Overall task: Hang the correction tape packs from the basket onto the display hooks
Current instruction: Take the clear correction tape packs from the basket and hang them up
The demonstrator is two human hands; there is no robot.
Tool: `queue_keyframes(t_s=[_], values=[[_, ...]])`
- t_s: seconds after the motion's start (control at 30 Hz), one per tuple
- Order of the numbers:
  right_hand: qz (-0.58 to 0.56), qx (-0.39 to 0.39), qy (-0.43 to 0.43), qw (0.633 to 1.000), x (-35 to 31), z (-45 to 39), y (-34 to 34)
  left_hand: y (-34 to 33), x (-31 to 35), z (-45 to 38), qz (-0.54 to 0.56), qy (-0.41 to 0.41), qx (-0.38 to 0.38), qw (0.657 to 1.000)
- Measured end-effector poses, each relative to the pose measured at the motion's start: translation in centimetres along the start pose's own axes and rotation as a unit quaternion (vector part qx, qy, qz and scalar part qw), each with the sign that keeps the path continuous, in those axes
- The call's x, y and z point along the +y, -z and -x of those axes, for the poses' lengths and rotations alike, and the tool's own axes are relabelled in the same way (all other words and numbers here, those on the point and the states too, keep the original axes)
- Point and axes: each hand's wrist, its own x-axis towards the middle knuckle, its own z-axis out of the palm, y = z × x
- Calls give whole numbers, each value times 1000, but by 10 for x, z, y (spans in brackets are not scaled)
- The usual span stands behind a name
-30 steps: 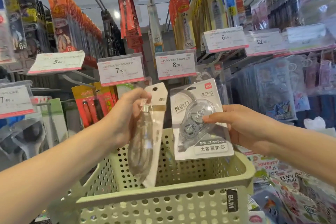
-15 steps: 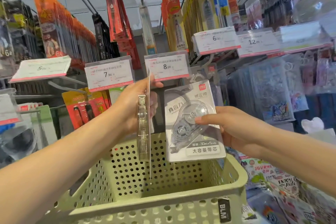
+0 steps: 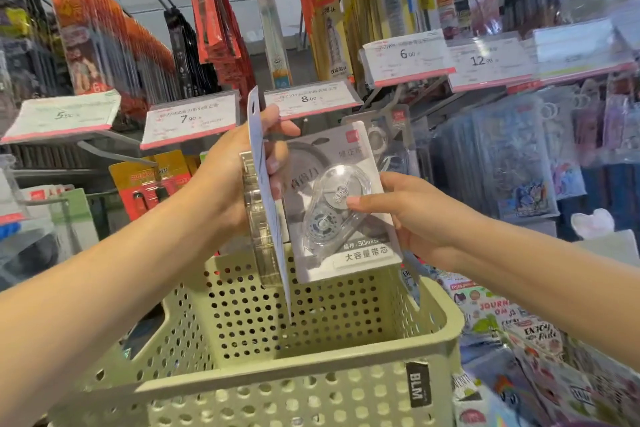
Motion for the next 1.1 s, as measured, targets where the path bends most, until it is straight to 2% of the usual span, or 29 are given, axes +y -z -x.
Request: queue_keyframes(t_s=[0.3,0.67,1.1], values=[[-12,9,49,999,-6,-30,-9,3,-1,-1,-6,-10,-2,1000],[21,16,27,999,8,-60,-5,1,0,3,-17,-12,1,1000],[-14,85,-36,996,15,-103,-14,-8,6,14,-38,-25,-3,999]])
